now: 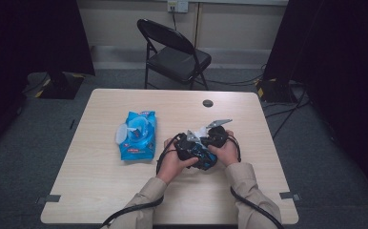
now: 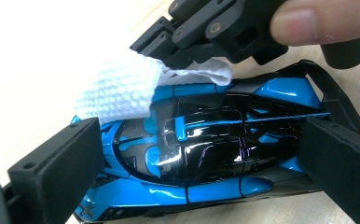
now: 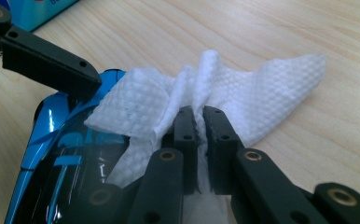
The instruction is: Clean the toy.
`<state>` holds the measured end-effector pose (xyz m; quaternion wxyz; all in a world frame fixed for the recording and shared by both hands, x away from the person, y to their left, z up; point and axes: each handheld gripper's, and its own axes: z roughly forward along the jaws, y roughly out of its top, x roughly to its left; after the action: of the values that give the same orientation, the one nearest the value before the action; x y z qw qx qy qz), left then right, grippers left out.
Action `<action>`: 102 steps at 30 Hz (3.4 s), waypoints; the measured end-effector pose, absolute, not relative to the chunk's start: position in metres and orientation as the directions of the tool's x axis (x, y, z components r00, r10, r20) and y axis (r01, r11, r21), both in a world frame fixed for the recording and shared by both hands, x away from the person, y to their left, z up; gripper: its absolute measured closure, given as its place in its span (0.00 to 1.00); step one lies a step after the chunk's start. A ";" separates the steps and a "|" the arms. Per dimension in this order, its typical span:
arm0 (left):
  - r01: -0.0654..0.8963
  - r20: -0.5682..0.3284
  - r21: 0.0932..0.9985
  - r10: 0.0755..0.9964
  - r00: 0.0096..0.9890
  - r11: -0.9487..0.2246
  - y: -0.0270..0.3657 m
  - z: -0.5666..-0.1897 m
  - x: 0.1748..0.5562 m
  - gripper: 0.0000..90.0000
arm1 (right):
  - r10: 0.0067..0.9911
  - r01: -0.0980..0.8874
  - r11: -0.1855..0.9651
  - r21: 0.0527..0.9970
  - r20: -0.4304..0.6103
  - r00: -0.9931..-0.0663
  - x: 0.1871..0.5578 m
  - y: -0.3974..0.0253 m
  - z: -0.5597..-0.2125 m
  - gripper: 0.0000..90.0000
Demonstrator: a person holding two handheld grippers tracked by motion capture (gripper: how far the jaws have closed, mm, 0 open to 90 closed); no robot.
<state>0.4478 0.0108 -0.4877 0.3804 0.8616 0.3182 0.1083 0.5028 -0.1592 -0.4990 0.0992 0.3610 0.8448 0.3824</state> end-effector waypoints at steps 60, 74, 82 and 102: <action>0.468 -0.062 0.720 0.625 0.778 -0.512 0.012 -0.486 0.449 0.02 | 0.735 0.565 0.363 0.741 0.145 -0.662 0.430 -0.232 -0.480 0.93; 0.455 -0.099 0.745 0.593 0.799 -0.489 0.033 -0.464 0.434 0.18 | 0.693 0.481 0.325 0.814 0.141 -0.707 0.415 -0.220 -0.442 0.94; 0.460 -0.100 0.742 0.598 0.795 -0.487 0.062 -0.460 0.422 0.19 | 0.665 0.454 0.330 0.827 0.137 -0.734 0.409 -0.209 -0.435 0.94; 0.479 -0.118 0.740 0.610 0.784 -0.472 0.128 -0.457 0.390 0.27 | 0.486 0.390 0.481 0.785 0.131 -0.864 0.397 -0.128 -0.462 0.93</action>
<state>0.3902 0.1280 -0.4567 0.4030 0.8541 0.3187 0.0812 0.3973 -0.1276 -0.4621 0.0547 0.2551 0.8588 0.4408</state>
